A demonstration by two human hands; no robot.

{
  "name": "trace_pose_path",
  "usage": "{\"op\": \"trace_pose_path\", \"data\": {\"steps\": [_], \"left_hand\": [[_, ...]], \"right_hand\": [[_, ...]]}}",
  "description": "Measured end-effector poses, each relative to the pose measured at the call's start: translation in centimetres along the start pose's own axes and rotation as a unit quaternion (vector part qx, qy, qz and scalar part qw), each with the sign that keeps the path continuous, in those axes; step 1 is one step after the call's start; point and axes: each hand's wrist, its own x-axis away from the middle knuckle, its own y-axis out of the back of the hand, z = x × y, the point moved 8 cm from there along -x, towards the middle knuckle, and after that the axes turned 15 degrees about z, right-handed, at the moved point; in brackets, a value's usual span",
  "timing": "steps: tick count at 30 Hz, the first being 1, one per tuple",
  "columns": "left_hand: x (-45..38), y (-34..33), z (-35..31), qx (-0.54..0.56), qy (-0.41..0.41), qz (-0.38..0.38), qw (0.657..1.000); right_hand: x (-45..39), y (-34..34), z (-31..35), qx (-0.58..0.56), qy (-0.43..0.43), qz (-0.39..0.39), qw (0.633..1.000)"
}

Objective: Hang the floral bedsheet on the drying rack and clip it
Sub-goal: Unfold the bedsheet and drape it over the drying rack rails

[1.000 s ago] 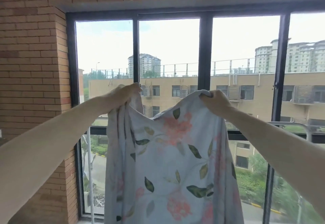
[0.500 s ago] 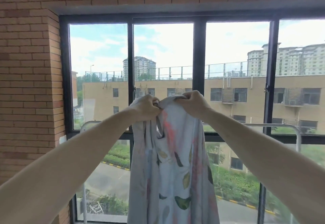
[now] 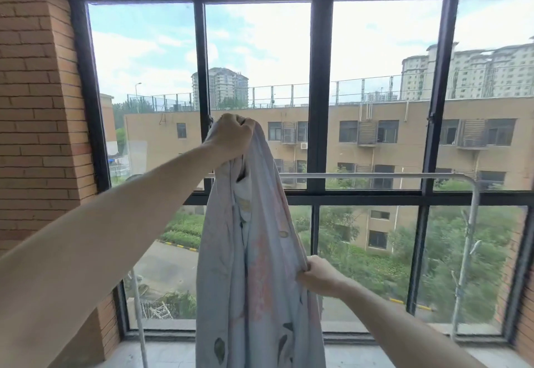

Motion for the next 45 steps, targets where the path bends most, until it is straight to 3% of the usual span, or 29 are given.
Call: {"op": "trace_pose_path", "data": {"steps": [4,6,9,11,15,17,18,19,21,22,24,26,27,28,30,31,32,35,36,39,41,45], "left_hand": [[-0.4,1.2,-0.2,-0.010,-0.001,-0.031,0.999],[-0.4,2.0,0.6,-0.036,0.007,-0.040,0.999],[-0.2,3.6,3.0,-0.077,0.048,-0.040,0.995],[0.0,4.7,5.0,-0.089,0.088,-0.024,0.992],[0.8,5.6,8.8,-0.121,0.145,0.079,0.979],[0.7,7.1,9.7,-0.102,0.133,0.052,0.984],[0.7,8.1,10.1,-0.101,0.128,0.022,0.986],[0.7,9.2,10.6,-0.111,0.132,-0.003,0.985],[1.1,10.8,11.7,-0.155,0.146,-0.019,0.977],[1.4,11.6,12.3,-0.169,0.149,-0.023,0.974],[1.9,12.9,12.6,-0.167,0.142,-0.042,0.975],[1.7,13.1,11.5,-0.167,0.111,-0.056,0.978],[1.3,13.0,10.8,-0.176,0.094,-0.061,0.978],[1.0,12.7,10.4,-0.182,0.084,-0.067,0.977],[1.0,12.5,10.6,-0.188,0.092,-0.067,0.976],[1.3,12.5,11.1,-0.191,0.098,-0.063,0.975],[1.6,12.7,11.8,-0.189,0.103,-0.060,0.975],[2.5,13.4,12.9,-0.181,0.103,-0.070,0.976],[2.4,13.7,12.9,-0.185,0.104,-0.075,0.974],[2.7,14.8,12.7,-0.200,0.111,-0.090,0.969],[2.9,15.3,12.2,-0.213,0.097,-0.094,0.968],[2.3,16.7,8.4,-0.228,0.063,-0.134,0.962]], "right_hand": [[-1.3,-5.8,-6.5,-0.019,-0.085,0.064,0.994],[-1.1,-5.8,-8.7,-0.061,-0.109,0.044,0.991],[-0.9,0.0,-10.1,-0.136,-0.129,-0.076,0.979],[0.3,6.3,-9.2,-0.218,-0.116,-0.187,0.951],[7.6,21.0,0.2,-0.289,0.013,-0.419,0.861],[11.9,28.0,5.6,-0.298,0.104,-0.501,0.806],[13.0,29.9,7.6,-0.294,0.125,-0.504,0.803],[12.8,30.4,9.1,-0.229,0.114,-0.477,0.841],[10.1,28.3,10.3,-0.023,0.015,-0.299,0.954],[9.5,27.8,10.3,0.046,-0.006,-0.256,0.966],[11.7,30.1,11.3,0.011,0.060,-0.350,0.935],[15.5,32.5,12.4,-0.032,0.142,-0.529,0.836],[15.5,32.8,12.7,-0.044,0.155,-0.543,0.824],[14.7,32.3,13.6,-0.027,0.159,-0.509,0.845],[9.6,29.5,12.7,0.079,0.050,-0.322,0.942],[8.2,28.6,11.2,0.122,0.020,-0.265,0.956],[8.0,28.8,10.4,0.117,0.027,-0.266,0.956],[11.9,30.5,10.5,0.043,0.124,-0.430,0.893],[12.3,30.7,10.7,0.045,0.134,-0.432,0.891],[10.6,30.1,10.9,0.098,0.107,-0.338,0.930],[10.8,31.0,10.3,0.084,0.100,-0.347,0.929],[14.2,34.2,13.8,0.038,0.181,-0.481,0.857]]}}
